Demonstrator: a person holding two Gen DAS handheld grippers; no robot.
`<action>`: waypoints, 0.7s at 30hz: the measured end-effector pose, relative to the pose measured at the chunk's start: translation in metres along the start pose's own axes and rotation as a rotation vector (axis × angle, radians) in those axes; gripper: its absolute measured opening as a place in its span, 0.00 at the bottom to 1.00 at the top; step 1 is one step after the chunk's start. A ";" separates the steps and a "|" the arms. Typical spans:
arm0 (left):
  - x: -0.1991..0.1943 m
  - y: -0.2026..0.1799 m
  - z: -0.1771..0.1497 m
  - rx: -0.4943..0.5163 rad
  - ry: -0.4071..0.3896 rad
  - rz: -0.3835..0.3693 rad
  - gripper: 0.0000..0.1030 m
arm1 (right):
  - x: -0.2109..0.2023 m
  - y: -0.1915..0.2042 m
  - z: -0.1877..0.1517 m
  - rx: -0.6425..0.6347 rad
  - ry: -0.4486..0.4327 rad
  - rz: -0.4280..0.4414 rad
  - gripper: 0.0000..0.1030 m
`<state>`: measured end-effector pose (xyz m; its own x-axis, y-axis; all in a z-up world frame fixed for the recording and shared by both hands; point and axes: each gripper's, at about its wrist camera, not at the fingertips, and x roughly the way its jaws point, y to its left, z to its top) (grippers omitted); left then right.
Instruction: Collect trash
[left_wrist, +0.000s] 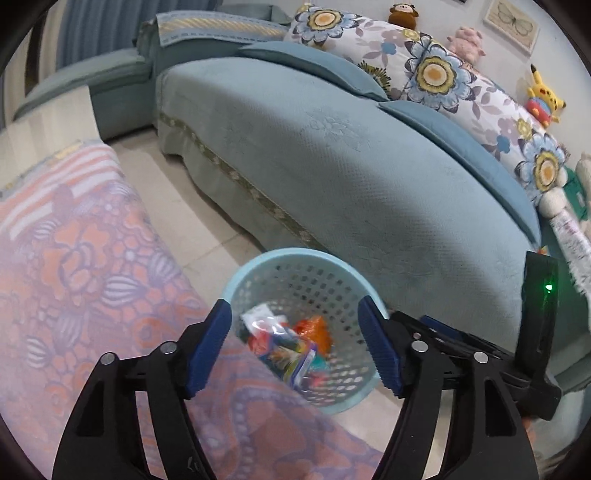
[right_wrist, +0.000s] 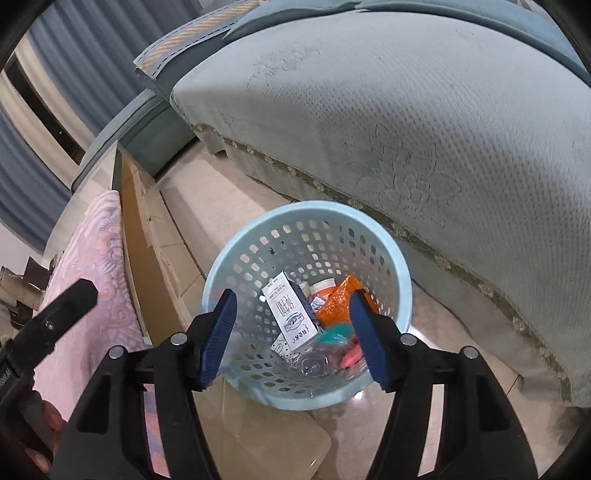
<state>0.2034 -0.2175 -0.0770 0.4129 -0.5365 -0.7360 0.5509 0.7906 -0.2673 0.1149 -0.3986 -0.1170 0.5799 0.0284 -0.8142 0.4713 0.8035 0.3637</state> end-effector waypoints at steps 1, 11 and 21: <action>-0.001 0.000 -0.001 0.003 -0.002 0.002 0.67 | 0.001 0.000 -0.003 -0.002 0.002 0.000 0.58; -0.048 0.003 -0.010 0.001 -0.094 -0.016 0.68 | -0.047 0.035 -0.013 -0.125 -0.121 0.024 0.58; -0.155 -0.007 -0.037 0.043 -0.344 0.138 0.80 | -0.125 0.094 -0.034 -0.291 -0.352 0.006 0.58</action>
<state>0.1084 -0.1283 0.0160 0.7011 -0.4996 -0.5088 0.5002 0.8531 -0.1484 0.0640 -0.3061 0.0032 0.7964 -0.1297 -0.5907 0.2901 0.9389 0.1850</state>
